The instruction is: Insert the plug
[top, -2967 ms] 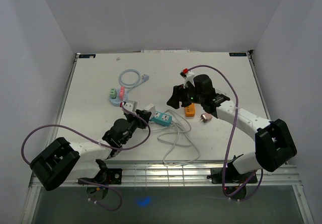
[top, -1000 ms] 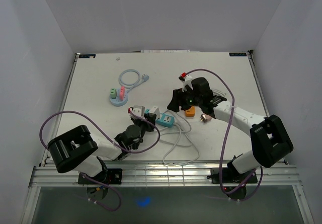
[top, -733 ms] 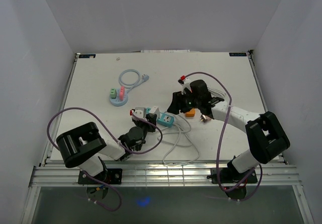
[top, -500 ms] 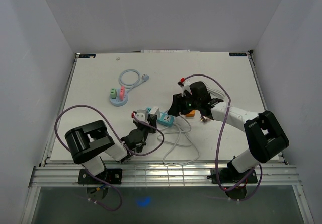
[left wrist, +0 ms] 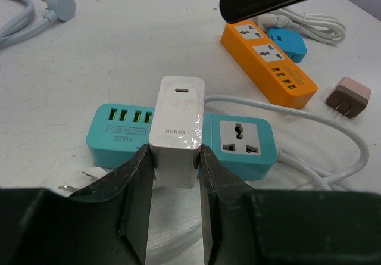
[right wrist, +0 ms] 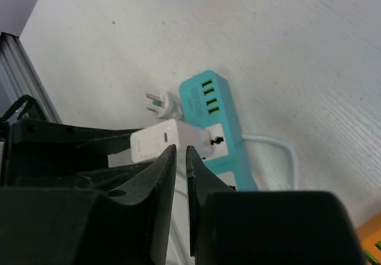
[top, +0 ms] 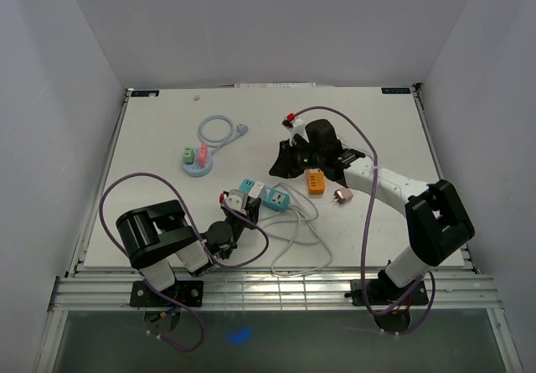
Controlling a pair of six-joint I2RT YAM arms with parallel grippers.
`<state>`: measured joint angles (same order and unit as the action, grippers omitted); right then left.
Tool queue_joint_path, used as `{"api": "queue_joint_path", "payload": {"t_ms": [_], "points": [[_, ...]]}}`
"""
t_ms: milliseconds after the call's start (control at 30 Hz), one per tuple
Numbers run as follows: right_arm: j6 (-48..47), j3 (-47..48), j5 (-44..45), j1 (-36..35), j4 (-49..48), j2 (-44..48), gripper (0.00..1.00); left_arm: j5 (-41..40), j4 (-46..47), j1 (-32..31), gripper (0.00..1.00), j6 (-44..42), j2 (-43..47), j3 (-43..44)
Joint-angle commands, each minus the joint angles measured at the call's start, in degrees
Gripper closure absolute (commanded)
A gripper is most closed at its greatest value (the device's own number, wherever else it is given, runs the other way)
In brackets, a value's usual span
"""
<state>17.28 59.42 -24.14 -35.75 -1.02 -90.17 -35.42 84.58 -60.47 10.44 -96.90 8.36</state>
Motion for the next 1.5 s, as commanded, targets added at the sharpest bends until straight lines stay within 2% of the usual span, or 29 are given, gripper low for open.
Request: {"api": "queue_joint_path", "payload": {"t_ms": [0, 133, 367, 600, 767, 867, 1133, 1233, 1467], "points": [[-1.2, 4.6, -1.3, -3.2, 0.9, -1.7, 0.83, 2.8, 9.0, -0.3, 1.00, -0.1, -3.2, -1.7], [-1.5, 6.9, -1.5, -5.0, 2.7, -3.1, 0.92, 2.4, 8.9, -0.3, 1.00, -0.5, -2.3, -1.6], [-2.1, 12.1, -0.8, -6.4, 5.5, -3.4, 0.92, 2.6, 8.9, -0.3, 1.00, -0.9, -2.8, -1.2], [-0.7, 4.3, 1.8, -6.9, 1.7, -6.4, 0.92, 2.7, 9.0, -0.3, 1.00, -0.8, -3.6, -1.2], [-0.2, 1.0, 3.1, -6.8, 1.7, -10.3, 0.92, 2.9, 9.1, -0.3, 1.00, -0.2, -4.5, -1.2], [0.0, 0.4, 3.5, -6.8, 0.2, -9.5, 0.92, 2.9, 9.5, -0.3, 1.00, 0.0, -5.0, -1.4], [-1.7, 12.5, 3.1, -6.9, 7.8, -5.3, 0.92, 3.7, 9.5, -0.3, 1.00, -0.2, -5.1, -1.2], [-2.0, 14.1, 2.7, -7.1, 8.7, -3.8, 0.92, 3.7, 9.5, -0.3, 1.00, -0.2, -5.1, -1.1], [-1.5, 6.2, 3.5, -7.2, 5.6, -4.4, 0.92, 3.5, 9.4, -0.3, 1.00, 0.0, -5.0, -0.8]]}}
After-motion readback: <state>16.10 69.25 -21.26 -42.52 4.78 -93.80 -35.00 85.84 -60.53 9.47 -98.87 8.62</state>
